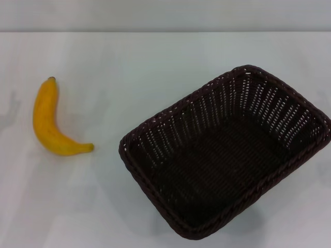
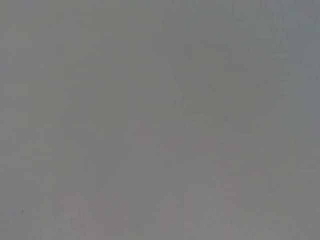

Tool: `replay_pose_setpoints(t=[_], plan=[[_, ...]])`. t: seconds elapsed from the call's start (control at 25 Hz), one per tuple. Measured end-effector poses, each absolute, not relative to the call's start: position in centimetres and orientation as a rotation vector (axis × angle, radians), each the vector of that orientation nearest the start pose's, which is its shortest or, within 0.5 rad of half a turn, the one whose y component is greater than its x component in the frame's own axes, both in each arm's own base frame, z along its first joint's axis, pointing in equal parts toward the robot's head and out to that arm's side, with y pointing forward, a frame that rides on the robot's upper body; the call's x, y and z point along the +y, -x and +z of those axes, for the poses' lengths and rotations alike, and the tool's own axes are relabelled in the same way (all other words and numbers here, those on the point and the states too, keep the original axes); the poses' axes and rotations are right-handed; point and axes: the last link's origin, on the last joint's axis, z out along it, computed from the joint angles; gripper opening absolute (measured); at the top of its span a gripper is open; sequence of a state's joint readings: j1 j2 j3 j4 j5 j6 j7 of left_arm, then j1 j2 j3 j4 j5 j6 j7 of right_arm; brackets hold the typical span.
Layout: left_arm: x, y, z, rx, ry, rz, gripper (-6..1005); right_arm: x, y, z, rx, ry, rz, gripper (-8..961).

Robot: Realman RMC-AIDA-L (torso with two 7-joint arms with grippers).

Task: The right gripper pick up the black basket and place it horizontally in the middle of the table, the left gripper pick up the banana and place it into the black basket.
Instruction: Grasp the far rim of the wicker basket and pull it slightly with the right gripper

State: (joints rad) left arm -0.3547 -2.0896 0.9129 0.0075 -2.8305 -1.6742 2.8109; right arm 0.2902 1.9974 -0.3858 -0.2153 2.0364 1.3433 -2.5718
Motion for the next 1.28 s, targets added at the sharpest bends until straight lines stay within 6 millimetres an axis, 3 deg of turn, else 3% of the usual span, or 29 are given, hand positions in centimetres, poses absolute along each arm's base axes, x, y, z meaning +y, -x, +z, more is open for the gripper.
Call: replay_pose_setpoints(t=[0.48,0.76,1.0,1.28], plan=[[26.9,34.1,5.9,-0.353,1.234,-0.987,861,27.7,-39.8,9.7,0.527,1.445,0.753,868],[27.1,34.1,6.2,-0.339,1.233,-0.987,861,29.2,-37.9,11.3,0.534,1.647,0.837,695],[27.2,34.0,6.4,-0.33,1.233,-0.992,861,32.4,-34.2,15.5,0.633,1.901,0.835,698],[26.7,34.5,6.8,-0.335,1.209,-0.976,861,36.1,-26.8,18.5,0.756,2.174,0.62,718]])
